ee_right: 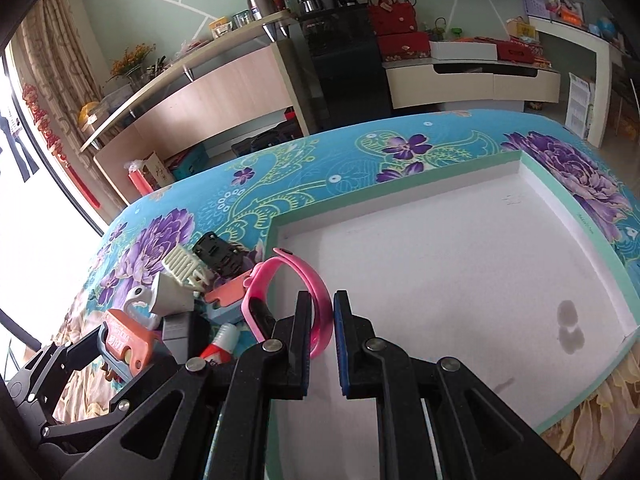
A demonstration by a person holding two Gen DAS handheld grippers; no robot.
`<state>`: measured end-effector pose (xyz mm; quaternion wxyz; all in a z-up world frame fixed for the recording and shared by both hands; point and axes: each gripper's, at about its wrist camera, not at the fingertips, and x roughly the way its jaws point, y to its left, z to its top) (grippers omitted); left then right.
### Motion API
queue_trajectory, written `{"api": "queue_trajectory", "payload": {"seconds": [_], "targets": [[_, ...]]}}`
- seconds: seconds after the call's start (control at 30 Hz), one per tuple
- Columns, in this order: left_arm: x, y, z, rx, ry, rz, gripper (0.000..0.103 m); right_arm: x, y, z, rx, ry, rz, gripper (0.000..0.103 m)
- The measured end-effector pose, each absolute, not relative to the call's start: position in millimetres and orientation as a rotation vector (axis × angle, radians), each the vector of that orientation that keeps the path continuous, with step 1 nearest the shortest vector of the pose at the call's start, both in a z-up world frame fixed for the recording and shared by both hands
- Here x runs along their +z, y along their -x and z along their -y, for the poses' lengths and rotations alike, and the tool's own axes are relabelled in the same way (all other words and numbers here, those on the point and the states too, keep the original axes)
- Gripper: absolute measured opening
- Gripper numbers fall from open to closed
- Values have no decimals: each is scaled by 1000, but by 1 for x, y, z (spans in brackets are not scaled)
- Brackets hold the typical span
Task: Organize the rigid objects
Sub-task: 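Release the pink band in the tray with the right tool while the left releases the knife toy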
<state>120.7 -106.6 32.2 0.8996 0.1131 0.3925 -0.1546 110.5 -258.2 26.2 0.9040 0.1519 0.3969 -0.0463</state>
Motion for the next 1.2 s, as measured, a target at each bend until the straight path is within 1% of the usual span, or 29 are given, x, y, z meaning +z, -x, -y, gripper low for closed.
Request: {"api": "queue_trajectory", "payload": {"seconds": [0.27, 0.43, 0.67, 0.9, 0.93, 1.0, 1.07, 1.1, 1.2], "targets": [[25, -138, 174, -420, -291, -820, 73, 16, -97, 320, -316, -343, -848, 11], [15, -147, 205, -446, -315, -838, 73, 13, -91, 336, -368, -358, -864, 11], [4, -154, 210, -426, -295, -872, 74, 10, -92, 338, -377, -356, -886, 12], [9, -157, 196, -406, -246, -885, 75, 12, -94, 336, -386, -342, -886, 13], [11, -158, 194, -406, -238, -883, 76, 12, -94, 335, -388, -337, -886, 14], [16, -157, 189, -401, -220, -873, 80, 13, -94, 335, -391, -333, -886, 21], [23, -156, 182, -390, -197, -861, 87, 14, -94, 334, -396, -328, -883, 34], [26, -156, 176, -380, -182, -855, 88, 15, -94, 334, -397, -323, -880, 35], [32, -156, 152, -316, -136, -841, 98, 18, -95, 329, -385, -308, -870, 36]]}}
